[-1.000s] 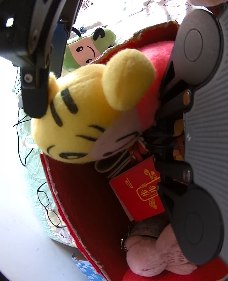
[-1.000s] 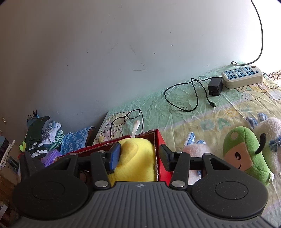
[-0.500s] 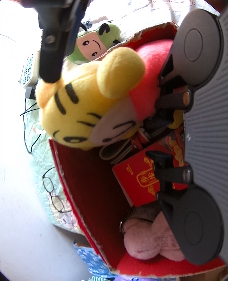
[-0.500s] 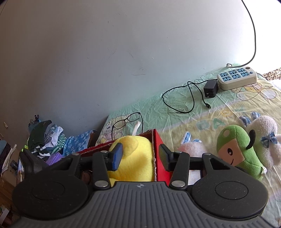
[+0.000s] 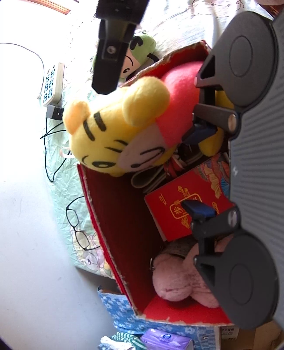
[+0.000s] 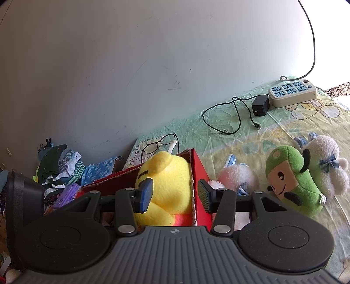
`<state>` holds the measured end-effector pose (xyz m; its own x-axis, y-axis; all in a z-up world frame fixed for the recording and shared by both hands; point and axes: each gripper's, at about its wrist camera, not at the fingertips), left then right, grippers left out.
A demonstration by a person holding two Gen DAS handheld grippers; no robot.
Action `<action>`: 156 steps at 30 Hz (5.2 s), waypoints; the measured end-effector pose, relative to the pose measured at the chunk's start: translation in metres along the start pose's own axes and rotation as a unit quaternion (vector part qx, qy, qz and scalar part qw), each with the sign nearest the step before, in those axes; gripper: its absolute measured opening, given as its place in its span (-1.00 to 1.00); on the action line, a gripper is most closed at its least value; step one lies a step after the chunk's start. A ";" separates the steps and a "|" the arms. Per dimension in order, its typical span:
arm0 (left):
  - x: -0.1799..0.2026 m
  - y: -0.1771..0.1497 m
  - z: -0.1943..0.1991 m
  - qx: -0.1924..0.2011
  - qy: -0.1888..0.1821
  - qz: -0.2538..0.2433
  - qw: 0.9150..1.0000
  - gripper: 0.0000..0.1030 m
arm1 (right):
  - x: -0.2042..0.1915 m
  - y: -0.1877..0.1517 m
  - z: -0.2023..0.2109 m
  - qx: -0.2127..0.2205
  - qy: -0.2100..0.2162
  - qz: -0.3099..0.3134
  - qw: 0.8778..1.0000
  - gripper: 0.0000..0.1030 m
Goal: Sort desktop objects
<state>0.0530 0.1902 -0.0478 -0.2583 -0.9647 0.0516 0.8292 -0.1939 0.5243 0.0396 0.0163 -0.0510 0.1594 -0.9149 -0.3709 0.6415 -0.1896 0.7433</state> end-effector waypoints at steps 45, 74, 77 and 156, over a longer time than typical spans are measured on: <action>0.203 0.026 0.009 0.074 -0.133 -0.024 0.988 0.39 | 0.242 0.019 0.043 -0.060 0.039 -0.120 0.990 -0.06; 0.218 0.075 -0.126 0.056 -0.213 0.055 0.974 0.37 | 0.335 0.025 -0.056 -0.119 0.101 -0.228 0.961 -0.06; 0.222 0.081 -0.130 0.051 -0.217 0.052 0.974 0.52 | 0.335 0.027 -0.065 -0.125 0.108 -0.230 0.959 -0.06; 0.155 -0.072 -0.002 0.009 -0.282 -0.067 0.957 0.47 | 0.160 -0.060 0.060 -0.184 0.102 -0.114 0.971 -0.14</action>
<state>-0.0453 0.0546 -0.0795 -0.5919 -0.6812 0.4308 0.7625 -0.3002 0.5731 -0.0186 -0.1397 -0.1214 0.1037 -0.7675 -0.6327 0.8966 -0.2032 0.3935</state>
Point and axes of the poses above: each gripper's, at about its wrist camera, not at the fingertips, and z roughly against the way its jaws point, x to its right, y to its top, and after that the axes turned 9 degrees about -y, right-handed
